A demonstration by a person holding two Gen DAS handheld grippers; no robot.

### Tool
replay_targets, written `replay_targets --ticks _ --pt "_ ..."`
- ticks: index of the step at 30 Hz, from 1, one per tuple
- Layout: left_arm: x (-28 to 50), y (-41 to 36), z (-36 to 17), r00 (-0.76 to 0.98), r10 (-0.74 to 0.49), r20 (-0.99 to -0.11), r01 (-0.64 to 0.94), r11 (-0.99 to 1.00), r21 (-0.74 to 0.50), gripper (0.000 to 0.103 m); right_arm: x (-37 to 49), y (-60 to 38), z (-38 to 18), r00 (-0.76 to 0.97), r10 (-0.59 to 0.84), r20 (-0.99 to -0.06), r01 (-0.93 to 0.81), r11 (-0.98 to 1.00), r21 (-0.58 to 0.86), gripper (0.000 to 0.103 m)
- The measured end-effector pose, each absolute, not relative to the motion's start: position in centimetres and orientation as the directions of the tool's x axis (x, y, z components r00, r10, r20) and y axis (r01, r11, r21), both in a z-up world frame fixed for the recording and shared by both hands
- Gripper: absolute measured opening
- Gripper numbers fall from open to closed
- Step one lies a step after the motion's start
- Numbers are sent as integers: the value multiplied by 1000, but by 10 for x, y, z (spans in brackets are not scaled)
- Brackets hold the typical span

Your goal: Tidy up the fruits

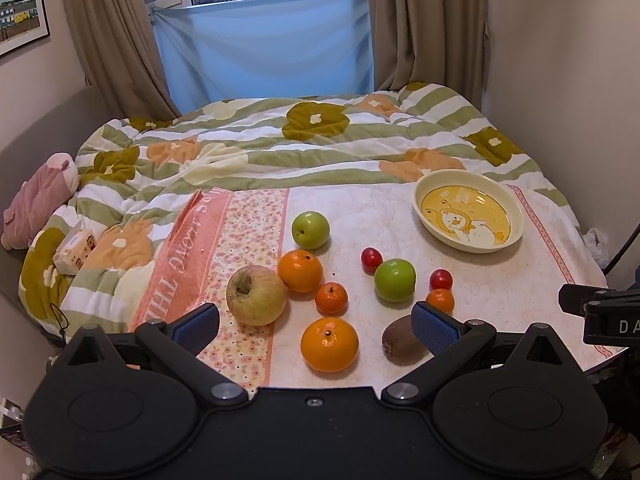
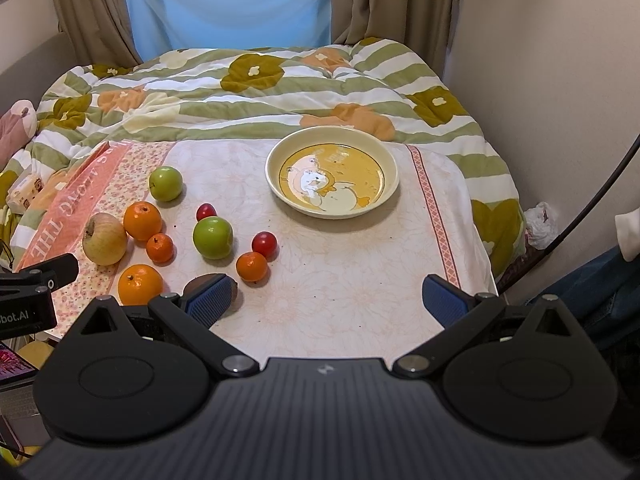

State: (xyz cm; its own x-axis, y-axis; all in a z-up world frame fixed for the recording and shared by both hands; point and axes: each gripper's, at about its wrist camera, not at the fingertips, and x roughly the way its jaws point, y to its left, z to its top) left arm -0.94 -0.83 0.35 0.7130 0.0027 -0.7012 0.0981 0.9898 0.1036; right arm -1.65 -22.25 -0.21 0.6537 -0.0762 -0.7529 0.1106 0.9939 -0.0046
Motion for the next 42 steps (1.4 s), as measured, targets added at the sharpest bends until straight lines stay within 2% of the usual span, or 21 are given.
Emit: replay_targets --ticks 14,21,27,37,42 --pt "-12 -8 7 720 1 -694 92 991 97 103 -15 -222 -1 653 -70 -754 100 995 -6 103" --pt "-12 -9 -3 741 28 -670 67 991 115 103 -3 -223 -10 655 25 -755 7 999 39 103" --pt "-2 -2 -33 758 -15 -652 163 972 167 103 17 -220 -37 662 95 -744 -65 995 69 103" --pt "31 21 -101 694 -116 -710 331 928 172 103 42 -196 -98 658 190 -728 -91 981 173 103" --pt "41 26 -127 656 -165 -736 405 900 159 101 49 -173 -118 658 174 -733 -138 984 110 103"
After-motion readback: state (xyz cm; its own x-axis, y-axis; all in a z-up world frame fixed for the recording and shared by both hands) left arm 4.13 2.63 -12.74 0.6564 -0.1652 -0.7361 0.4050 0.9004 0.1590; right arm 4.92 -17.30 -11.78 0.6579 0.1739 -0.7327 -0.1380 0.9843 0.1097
